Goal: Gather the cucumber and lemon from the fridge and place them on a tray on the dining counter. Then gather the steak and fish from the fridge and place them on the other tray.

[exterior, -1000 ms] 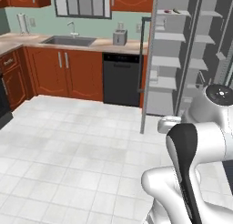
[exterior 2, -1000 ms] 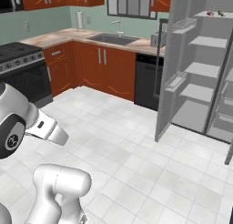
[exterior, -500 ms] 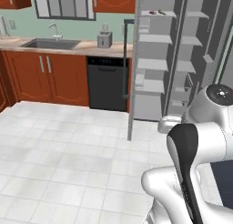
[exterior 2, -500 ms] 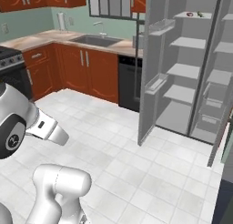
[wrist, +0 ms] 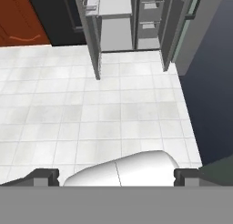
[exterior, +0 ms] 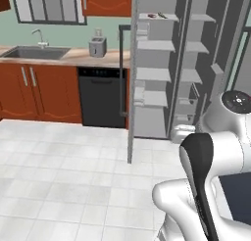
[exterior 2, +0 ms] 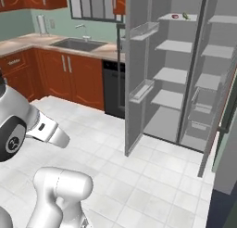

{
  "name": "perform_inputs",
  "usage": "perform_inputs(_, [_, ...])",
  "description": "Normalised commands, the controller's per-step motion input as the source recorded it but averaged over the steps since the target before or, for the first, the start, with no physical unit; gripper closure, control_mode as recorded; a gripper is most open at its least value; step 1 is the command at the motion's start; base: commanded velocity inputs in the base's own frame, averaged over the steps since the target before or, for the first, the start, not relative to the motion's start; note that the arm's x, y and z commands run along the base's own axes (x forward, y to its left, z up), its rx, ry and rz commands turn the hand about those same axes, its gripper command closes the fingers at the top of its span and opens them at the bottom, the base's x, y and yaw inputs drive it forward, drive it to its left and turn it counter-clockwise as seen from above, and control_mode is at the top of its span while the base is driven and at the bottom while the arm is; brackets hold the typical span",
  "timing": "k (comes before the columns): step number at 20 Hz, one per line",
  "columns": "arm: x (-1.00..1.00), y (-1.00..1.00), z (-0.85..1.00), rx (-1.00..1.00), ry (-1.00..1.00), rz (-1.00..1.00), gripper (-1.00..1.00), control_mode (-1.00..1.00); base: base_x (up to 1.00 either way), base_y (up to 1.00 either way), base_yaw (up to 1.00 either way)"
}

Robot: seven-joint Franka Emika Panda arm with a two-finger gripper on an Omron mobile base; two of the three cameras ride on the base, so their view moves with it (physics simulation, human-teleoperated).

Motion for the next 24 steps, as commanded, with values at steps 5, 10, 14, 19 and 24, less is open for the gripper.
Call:
perform_inputs(5, [0.0,0.0,0.0,0.0,0.0,0.0,-1.0,1.0,0.59,-0.47,-0.17])
perform_inputs(10, [0.0,0.0,0.0,0.0,0.0,0.0,-1.0,1.0,0.61,-0.47,-0.16])
perform_inputs(14, [0.0,0.0,0.0,0.0,0.0,0.0,-1.0,1.0,0.65,-0.48,-0.16])
perform_inputs(19, [0.0,0.0,0.0,0.0,0.0,0.0,-1.0,1.0,0.68,-0.42,-0.16])
perform_inputs(24, [0.0,0.0,0.0,0.0,0.0,0.0,-1.0,1.0,0.71,-0.42,-0.17])
